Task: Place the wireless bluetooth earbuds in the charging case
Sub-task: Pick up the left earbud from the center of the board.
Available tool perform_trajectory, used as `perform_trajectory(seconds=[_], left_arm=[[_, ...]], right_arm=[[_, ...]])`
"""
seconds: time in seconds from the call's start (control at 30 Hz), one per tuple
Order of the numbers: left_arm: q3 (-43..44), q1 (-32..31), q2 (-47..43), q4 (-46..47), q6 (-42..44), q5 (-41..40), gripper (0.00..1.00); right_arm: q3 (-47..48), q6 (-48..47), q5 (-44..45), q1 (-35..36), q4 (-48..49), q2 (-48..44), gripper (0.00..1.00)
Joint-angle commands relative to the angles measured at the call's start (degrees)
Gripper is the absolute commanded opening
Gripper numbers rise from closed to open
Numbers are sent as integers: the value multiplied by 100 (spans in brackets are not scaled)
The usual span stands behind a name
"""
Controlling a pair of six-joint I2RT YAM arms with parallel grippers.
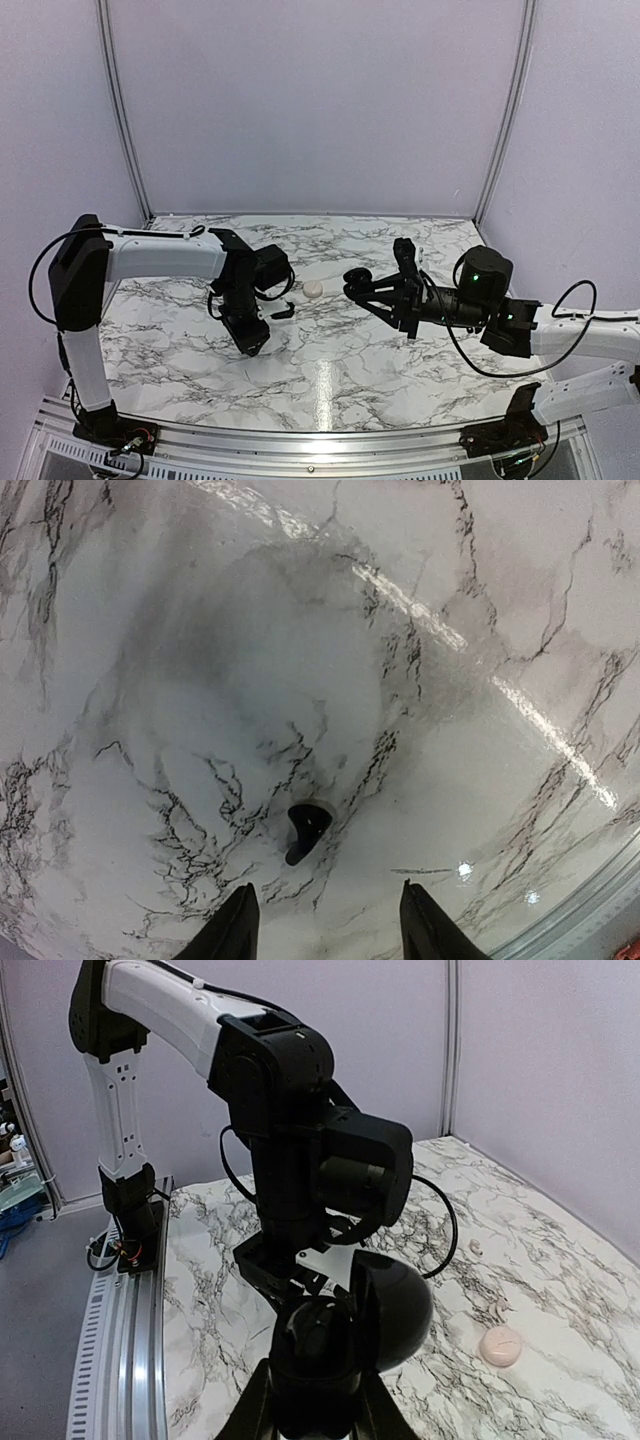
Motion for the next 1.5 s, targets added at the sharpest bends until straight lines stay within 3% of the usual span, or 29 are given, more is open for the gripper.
perform_trajectory(seconds=[0.0,0.37,0.67,0.93,1.47], left_arm=[[327,-56,320,-338,242,-92,50],[590,-74,887,-400,337,-526,47],[661,-74,1088,-393,351,-381,42],[643,-74,1215,-388,339,-337,32],[554,-53,271,-138,235,-369,15]], right_arm=[[21,45,-77,-45,34,-44,0],[33,17,-61,-47,-8,-38,0],[38,19,-51,-50,-2,-64,0],[68,-27,-18,-49,-41,-74,0],[159,-120,234,-50,234,-8,0]])
